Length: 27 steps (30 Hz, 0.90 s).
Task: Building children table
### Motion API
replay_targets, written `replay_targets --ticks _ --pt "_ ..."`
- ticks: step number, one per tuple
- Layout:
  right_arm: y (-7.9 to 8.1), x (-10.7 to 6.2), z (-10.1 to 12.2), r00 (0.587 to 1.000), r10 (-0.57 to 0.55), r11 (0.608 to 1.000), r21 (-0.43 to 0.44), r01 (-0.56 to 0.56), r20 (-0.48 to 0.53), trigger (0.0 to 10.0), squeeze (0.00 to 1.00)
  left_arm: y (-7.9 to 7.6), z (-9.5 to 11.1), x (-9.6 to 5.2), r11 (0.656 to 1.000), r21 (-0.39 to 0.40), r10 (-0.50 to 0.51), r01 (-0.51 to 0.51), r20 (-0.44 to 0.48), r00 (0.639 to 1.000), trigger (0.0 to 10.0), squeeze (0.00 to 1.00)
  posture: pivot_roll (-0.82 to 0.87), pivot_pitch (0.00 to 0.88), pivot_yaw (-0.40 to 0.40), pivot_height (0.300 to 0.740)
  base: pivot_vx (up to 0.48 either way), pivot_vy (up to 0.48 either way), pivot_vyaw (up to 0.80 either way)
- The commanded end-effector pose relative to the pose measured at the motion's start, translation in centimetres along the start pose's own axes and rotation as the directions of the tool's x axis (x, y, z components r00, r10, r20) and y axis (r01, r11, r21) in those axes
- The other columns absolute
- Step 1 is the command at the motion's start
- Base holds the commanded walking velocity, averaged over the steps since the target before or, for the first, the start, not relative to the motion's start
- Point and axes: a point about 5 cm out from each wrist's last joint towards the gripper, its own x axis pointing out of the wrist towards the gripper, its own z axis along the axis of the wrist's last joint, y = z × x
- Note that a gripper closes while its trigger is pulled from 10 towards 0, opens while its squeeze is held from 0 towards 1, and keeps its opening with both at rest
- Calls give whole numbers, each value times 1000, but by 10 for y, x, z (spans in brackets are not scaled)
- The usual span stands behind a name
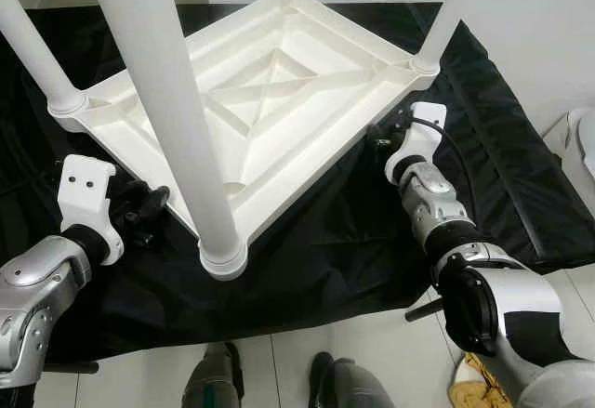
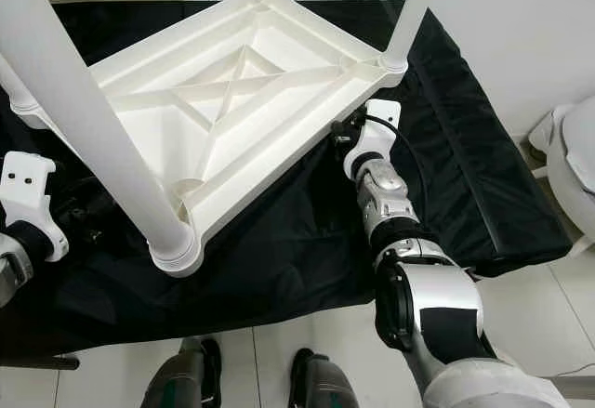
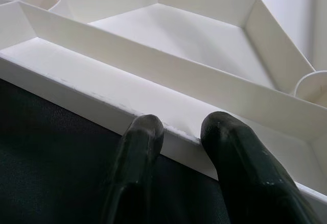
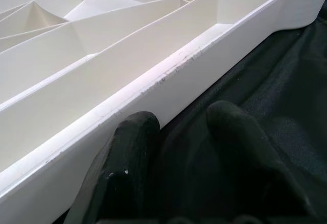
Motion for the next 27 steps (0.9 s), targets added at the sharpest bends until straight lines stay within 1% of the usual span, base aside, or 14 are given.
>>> replay_targets --ticks 1,2,4,5,6,7,10,12,14,16,18,20,23,27 --pt "20 0 -4 998 64 998 -15 -63 15 10000 0 -26 -2 9 971 -9 -238 238 11 971 10000 0 43 179 -18 740 0 0 0" --pt "19 -1 -3 998 48 999 -16 -48 32 10000 0 -23 -2 11 977 -7 -213 213 13 977 10000 0 43 179 -18 740 0 0 0" --pt "12 -4 -1 996 -25 999 -28 27 82 10000 0 -10 -2 14 993 -5 -118 118 4 993 10000 0 48 178 -24 740 0 0 0" --pt "12 -4 -1 996 -25 999 -28 27 82 10000 0 -10 -2 14 993 -5 -118 118 4 993 10000 0 48 178 -24 740 0 0 0" --pt "2 -11 -1 981 -134 990 -26 138 138 10000 0 8 -2 15 1000 -5 4 -4 -6 1000 10000 0 48 174 -26 740 0 0 0" --pt "2 -11 -1 981 -134 990 -26 138 138 10000 0 8 -2 15 1000 -5 4 -4 -6 1000 10000 0 48 174 -26 740 0 0 0" --pt "-6 -21 -7 956 -240 968 -37 249 169 10000 0 21 1 16 997 -10 81 -81 2 997 10000 0 42 169 -23 740 0 0 0" --pt "-8 -24 -9 948 -270 959 -45 281 167 10000 0 22 2 16 996 -11 85 -85 2 996 10000 0 41 169 -22 740 0 0 0" --pt "-8 -24 -9 948 -270 959 -45 281 167 10000 0 22 2 16 996 -11 85 -85 2 996 10000 0 41 169 -22 740 0 0 0" --pt "-11 -31 -12 928 -324 942 -28 335 185 10000 0 28 4 19 992 -4 126 -126 1 992 10000 0 34 164 -17 740 0 0 0" --pt "-10 -36 -13 925 -315 947 8 321 210 10000 0 34 5 23 985 -6 170 -170 5 985 10000 0 33 163 -16 740 0 0 0" --pt "-9 -38 -12 928 -295 954 8 301 230 10000 0 37 7 25 982 -8 189 -189 10 982 10000 0 32 163 -14 740 0 0 0" --pt "-2 -42 -8 936 -222 974 28 223 272 10000 0 43 11 28 973 14 228 -229 32 973 10000 0 31 166 -10 740 0 0 0" --pt "8 -46 -2 946 -91 996 40 83 311 10000 0 54 18 32 956 -23 293 -292 64 954 10000 0 30 173 -7 740 0 0 0"
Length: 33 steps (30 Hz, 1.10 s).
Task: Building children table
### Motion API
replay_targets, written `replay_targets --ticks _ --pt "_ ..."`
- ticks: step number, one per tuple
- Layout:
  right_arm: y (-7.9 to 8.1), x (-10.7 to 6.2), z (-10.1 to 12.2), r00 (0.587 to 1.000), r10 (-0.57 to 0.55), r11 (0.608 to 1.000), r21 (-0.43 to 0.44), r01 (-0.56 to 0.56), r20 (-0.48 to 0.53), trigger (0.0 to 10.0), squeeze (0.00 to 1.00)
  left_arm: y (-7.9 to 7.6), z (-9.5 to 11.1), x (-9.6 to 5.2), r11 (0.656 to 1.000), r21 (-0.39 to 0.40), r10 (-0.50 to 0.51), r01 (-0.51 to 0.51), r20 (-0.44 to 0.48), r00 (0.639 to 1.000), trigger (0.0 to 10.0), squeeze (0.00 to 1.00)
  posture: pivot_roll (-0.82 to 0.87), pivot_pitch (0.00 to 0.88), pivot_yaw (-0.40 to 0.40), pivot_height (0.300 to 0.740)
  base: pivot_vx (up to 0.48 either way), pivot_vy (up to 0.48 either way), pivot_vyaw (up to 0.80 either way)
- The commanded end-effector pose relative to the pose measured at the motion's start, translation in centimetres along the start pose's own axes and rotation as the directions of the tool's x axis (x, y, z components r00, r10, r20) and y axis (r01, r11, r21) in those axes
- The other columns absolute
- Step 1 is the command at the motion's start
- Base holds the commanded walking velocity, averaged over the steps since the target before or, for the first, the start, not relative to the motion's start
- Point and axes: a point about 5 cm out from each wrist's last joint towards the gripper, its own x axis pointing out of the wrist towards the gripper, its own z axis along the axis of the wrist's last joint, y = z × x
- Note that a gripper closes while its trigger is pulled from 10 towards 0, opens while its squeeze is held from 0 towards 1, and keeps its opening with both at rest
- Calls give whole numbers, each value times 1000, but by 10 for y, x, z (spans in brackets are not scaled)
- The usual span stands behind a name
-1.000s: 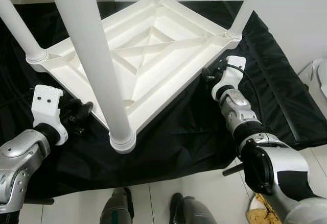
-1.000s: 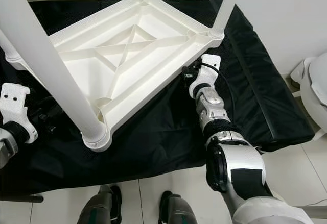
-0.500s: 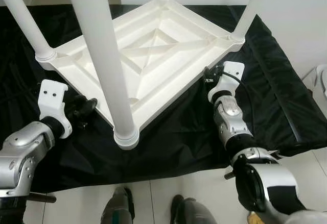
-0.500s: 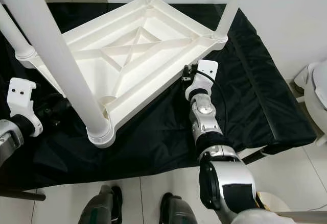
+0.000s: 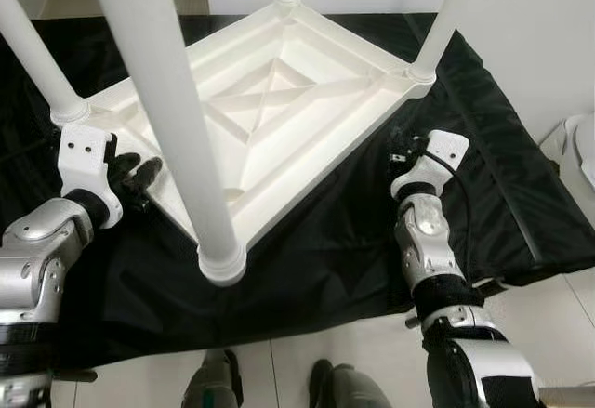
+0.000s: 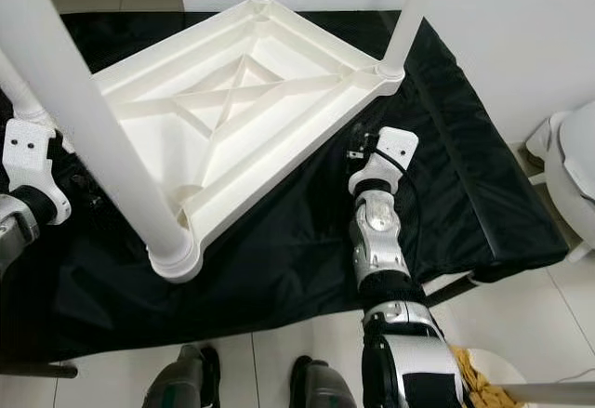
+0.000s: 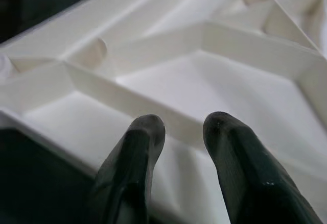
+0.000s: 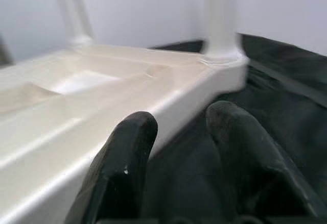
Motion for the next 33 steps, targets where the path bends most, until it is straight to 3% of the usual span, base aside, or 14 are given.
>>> replay_targets --ticks 1,7,18,25,27,29,33 --pt "3 -4 -1 999 37 999 20 -37 -2 10000 0 10 -4 -1 989 -7 148 -148 -2 989 10000 0 30 173 -7 740 0 0 0" --pt "9 -9 14 979 202 977 69 -203 22 10000 0 -1 -17 -4 995 99 37 -31 -59 998 10000 0 27 182 2 740 0 0 0" --pt "-3 -12 20 975 221 974 46 -221 9 10000 0 -2 -33 -1 993 122 13 5 -145 989 10000 0 20 196 6 740 0 0 0" --pt "-6 -13 25 975 221 974 46 -221 12 10000 0 8 -46 -6 986 167 66 -24 -251 966 10000 0 16 201 16 740 0 0 0" --pt "-7 -14 28 974 225 973 49 -225 5 10000 0 17 -52 -12 975 217 108 -38 -320 941 10000 0 21 205 19 740 0 0 0" --pt "-7 -14 28 974 225 973 49 -225 5 10000 0 17 -52 -12 975 217 108 -38 -320 941 10000 0 21 205 19 740 0 0 0" --pt "-8 -12 29 974 228 973 47 -227 1 10000 0 38 -55 -26 958 273 197 -87 -410 891 10000 0 30 208 23 740 0 0 0"
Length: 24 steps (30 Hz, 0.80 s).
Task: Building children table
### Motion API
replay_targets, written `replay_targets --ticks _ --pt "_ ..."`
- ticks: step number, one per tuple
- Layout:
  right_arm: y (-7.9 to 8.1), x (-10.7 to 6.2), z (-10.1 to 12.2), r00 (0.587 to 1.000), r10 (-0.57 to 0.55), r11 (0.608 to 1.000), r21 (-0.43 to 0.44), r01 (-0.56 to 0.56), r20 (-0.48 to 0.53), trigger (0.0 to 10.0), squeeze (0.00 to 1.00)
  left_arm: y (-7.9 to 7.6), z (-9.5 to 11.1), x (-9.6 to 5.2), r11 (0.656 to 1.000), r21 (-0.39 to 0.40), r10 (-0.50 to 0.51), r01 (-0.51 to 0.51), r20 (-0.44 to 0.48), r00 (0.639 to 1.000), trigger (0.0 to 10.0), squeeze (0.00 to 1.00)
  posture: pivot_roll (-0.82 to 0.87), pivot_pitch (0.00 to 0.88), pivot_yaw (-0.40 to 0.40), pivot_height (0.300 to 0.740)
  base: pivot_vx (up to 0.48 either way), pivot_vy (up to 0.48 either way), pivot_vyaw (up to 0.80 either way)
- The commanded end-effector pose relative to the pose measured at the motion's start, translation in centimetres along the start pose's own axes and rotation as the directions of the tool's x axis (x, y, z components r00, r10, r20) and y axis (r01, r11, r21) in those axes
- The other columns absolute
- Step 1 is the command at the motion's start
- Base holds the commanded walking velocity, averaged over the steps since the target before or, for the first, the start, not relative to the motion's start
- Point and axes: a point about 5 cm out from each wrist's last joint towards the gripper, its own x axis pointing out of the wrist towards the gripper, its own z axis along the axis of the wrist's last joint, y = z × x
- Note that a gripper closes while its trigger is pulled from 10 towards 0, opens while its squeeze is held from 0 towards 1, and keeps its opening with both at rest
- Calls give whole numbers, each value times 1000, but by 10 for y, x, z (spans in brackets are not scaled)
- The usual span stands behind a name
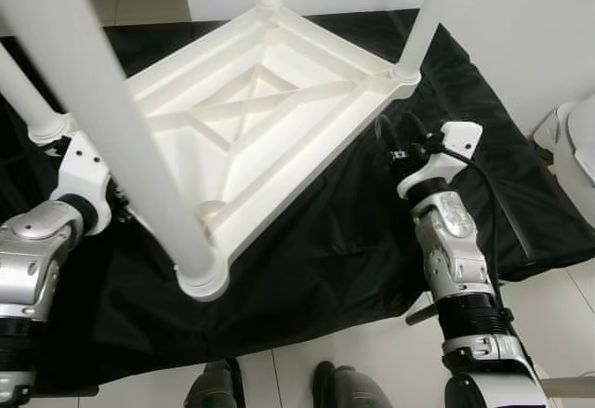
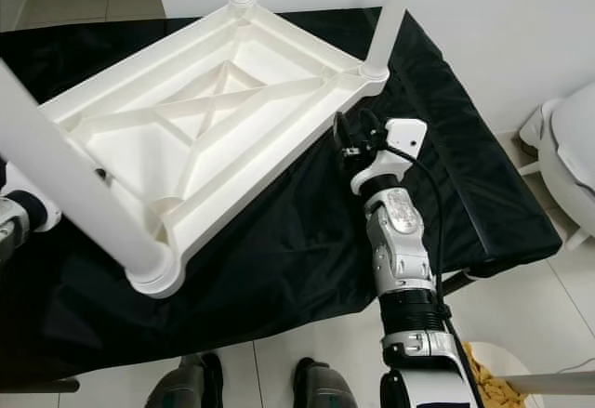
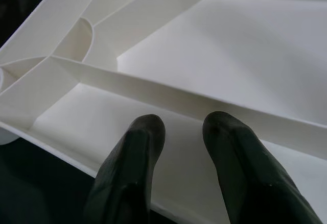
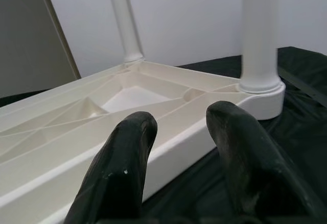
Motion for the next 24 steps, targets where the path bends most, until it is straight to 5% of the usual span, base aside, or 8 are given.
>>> replay_targets --ticks 1,14,18,24 --pt "-2 -2 0 1000 2 1000 0 -2 -9 10000 0 14 -34 -9 998 8 62 -61 -183 981 10000 0 30 208 23 740 0 0 0" --pt "-3 -2 -4 999 -14 1000 6 14 -30 10000 0 41 -38 -35 992 23 123 -121 -243 962 10000 0 46 208 21 740 0 0 0" --pt "-20 -1 -17 969 -226 973 -67 220 -103 10000 0 35 -35 -39 995 14 95 -94 -231 968 10000 0 56 204 14 740 0 0 0" --pt "-23 6 -33 925 -336 942 -56 332 -175 10000 0 14 -27 -41 1000 14 -13 16 -190 982 10000 0 66 203 11 740 0 0 0"
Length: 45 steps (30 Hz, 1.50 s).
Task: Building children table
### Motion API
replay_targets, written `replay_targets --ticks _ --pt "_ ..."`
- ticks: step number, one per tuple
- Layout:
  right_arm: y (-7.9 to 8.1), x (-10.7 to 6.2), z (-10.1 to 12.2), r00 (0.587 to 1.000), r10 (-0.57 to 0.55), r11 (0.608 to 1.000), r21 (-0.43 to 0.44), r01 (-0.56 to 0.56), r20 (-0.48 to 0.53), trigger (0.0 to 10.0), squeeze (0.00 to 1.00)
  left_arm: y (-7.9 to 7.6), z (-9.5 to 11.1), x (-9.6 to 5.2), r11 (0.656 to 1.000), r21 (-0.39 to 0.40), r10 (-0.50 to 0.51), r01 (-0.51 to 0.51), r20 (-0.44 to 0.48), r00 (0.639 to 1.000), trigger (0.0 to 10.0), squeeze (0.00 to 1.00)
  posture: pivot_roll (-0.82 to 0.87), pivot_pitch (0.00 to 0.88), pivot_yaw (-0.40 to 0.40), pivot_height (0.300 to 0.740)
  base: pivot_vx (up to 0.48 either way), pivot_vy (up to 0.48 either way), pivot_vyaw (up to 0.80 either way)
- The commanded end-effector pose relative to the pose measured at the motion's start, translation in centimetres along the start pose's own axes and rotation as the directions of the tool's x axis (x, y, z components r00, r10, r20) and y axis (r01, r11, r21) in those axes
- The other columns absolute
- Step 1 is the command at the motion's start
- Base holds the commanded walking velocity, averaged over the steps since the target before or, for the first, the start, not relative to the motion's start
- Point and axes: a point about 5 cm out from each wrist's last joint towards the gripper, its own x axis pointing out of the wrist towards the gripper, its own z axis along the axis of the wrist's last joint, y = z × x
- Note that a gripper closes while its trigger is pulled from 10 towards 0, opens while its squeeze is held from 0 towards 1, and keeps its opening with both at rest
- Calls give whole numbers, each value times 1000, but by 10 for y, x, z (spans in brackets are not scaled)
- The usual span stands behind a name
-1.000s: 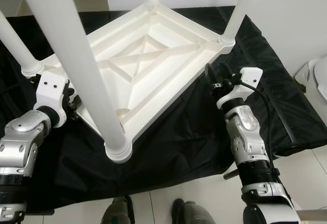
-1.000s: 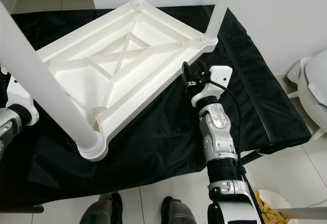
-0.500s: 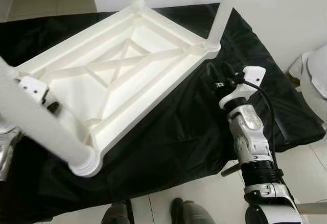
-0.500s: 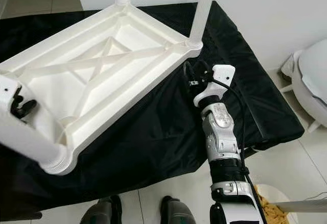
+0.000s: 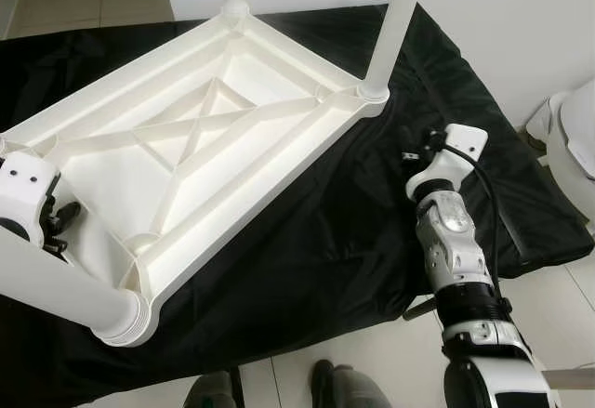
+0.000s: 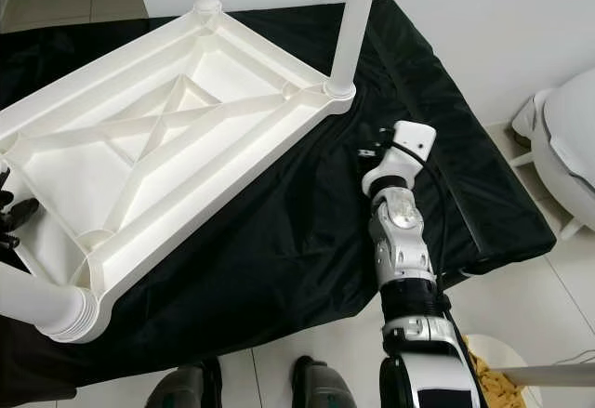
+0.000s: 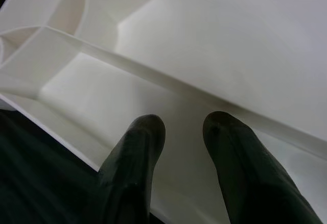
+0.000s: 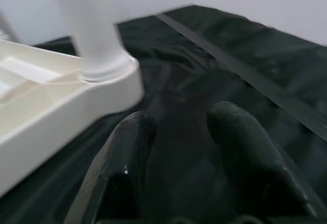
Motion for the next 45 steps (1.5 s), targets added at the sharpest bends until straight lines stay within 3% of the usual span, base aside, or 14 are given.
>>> replay_targets --ticks 1,8,18,38,45 --pt "6 1 -9 999 -15 1000 12 16 -43 10000 0 -12 -6 -1 997 -13 -79 79 -26 997 10000 0 66 203 11 740 0 0 0" --pt "27 20 -9 996 21 998 54 -16 -84 10000 0 -26 -3 -5 983 -2 -181 181 -1 983 10000 0 89 209 13 740 0 0 0" --pt "45 41 2 993 27 996 88 -17 -117 10000 0 -30 -3 -15 979 12 -202 202 1 979 10000 0 115 220 1 740 0 0 0" --pt "56 44 -5 984 33 993 118 -12 -177 10000 0 -30 -2 -25 978 18 -206 207 -7 978 10000 0 126 250 6 740 0 0 0" --pt "78 45 -4 961 174 983 104 -155 -214 10000 0 -47 3 -38 948 12 -319 318 21 948 10000 0 147 292 11 740 0 0 0"
